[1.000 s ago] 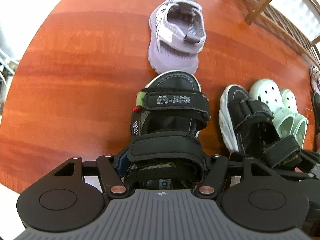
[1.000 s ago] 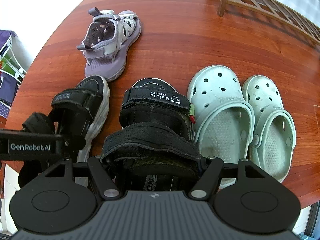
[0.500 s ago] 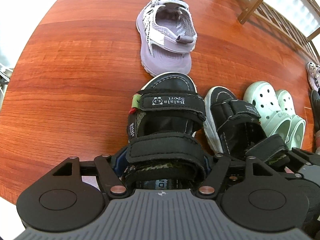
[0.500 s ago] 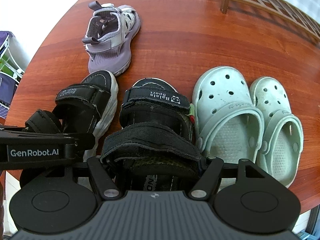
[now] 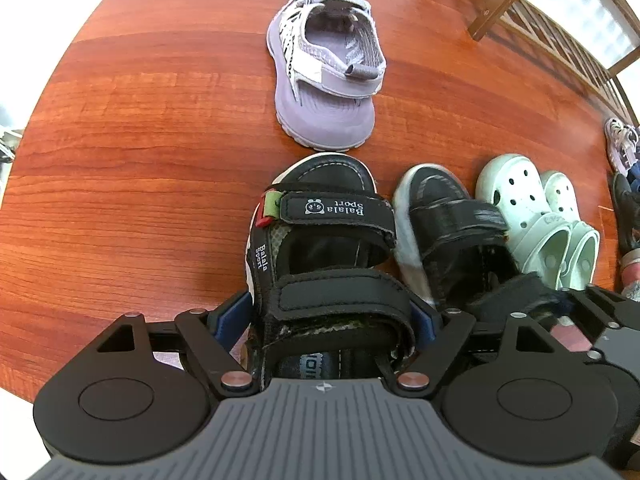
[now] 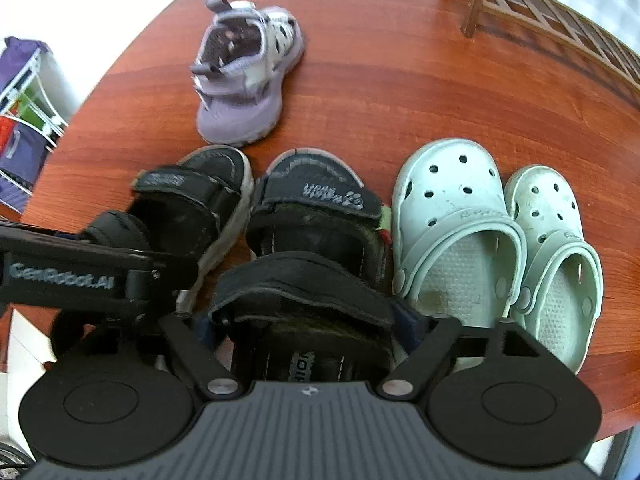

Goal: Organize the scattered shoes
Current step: 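Lower the black sandals side by side beside the clogs with both tools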

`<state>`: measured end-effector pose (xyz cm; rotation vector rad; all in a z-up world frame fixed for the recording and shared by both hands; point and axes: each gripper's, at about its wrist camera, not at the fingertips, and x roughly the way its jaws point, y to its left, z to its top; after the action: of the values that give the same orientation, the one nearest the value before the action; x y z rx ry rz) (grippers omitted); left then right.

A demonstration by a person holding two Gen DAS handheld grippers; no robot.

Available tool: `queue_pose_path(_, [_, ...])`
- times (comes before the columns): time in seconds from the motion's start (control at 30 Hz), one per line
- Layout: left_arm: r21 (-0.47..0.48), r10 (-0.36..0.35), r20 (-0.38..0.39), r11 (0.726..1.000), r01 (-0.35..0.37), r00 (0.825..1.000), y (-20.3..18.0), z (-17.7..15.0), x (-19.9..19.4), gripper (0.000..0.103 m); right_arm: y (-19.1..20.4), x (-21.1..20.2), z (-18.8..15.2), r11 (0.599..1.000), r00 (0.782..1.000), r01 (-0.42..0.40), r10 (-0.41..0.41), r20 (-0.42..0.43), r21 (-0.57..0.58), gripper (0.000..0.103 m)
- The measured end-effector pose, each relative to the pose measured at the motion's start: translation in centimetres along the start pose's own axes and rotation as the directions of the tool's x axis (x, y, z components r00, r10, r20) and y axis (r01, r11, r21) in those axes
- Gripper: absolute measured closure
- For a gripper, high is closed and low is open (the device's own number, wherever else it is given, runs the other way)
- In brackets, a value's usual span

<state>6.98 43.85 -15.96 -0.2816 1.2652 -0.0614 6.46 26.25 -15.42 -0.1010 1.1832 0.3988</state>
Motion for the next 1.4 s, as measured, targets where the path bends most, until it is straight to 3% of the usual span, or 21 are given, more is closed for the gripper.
queue_pose_path(0.17, [0.010,-0.022,0.043,1.000,0.021,0.999,-0.1,0.1,-1.9,0.017,0.0,-2.5,-0.7,0.999,0.999,-0.024,0.025,0.044,-0.025,0.012])
queue_pose_path(0.53, [0.020,-0.043,0.095,0.999,0.041,0.995,1.6,-1.6,-5.5,0.018,-2.2,-6.3,-3.0,0.998,0.993,-0.067,0.068,0.093,-0.010,0.012])
queue_pose_path(0.67, [0.017,-0.020,0.080,1.000,0.018,0.997,2.9,-3.0,-6.0,0.018,-3.2,-6.4,-4.2,0.997,0.994,-0.072,0.070,0.082,0.022,0.016])
queue_pose_path(0.9, [-0.020,-0.045,0.010,0.999,0.045,0.999,4.5,-4.6,-4.4,0.020,-4.5,-5.1,-5.6,0.990,0.993,-0.104,0.099,0.060,0.092,0.022])
queue_pose_path(1.1, [-0.030,-0.090,-0.027,0.996,0.089,0.996,4.0,-5.1,-2.8,0.022,-4.0,-3.3,-5.4,0.985,0.991,-0.134,0.130,0.041,0.109,0.032])
queue_pose_path(1.4, [-0.022,-0.125,-0.042,0.992,0.124,0.991,2.5,-4.9,-1.9,0.025,-2.7,-2.4,-4.8,0.979,0.987,-0.161,0.159,0.029,0.125,0.032])
